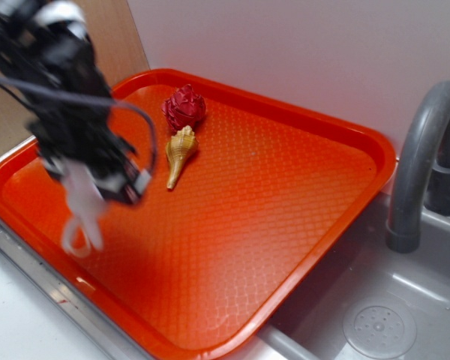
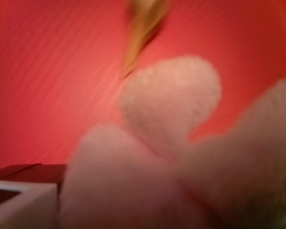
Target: Grab the pink bunny.
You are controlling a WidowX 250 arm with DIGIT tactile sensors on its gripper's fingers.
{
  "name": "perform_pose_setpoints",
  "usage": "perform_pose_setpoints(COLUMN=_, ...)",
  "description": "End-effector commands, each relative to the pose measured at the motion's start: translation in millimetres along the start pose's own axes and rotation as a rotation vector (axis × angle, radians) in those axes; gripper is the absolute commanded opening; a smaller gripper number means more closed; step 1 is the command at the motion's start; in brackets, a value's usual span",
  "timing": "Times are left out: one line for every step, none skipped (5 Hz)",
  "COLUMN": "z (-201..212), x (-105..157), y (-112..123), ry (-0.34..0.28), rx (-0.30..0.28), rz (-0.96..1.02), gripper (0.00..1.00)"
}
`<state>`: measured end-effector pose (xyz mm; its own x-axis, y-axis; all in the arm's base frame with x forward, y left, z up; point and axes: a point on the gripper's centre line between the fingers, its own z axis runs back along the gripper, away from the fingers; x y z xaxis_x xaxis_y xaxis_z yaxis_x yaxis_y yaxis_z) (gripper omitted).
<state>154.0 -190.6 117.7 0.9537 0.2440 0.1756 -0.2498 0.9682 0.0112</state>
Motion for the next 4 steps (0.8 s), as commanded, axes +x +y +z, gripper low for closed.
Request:
perform_pose_setpoints(z=80, x=46, y=86, ry=-0.217, rx=0.040, rz=0.081, gripper=0.00)
perform_pose_setpoints(z=107, x=63, y=112, ry=-0.299, rx=0.060, rz=0.068, gripper=0.00)
perform_pose_setpoints(z=122, x=74, y=114, ry=-0.314, rx=0.076, rz=0.115, gripper=0.00)
perform_pose_setpoints(z=111, x=80, y=113, ry=-0.236, rx=0.081, rz=0.139, gripper=0.00)
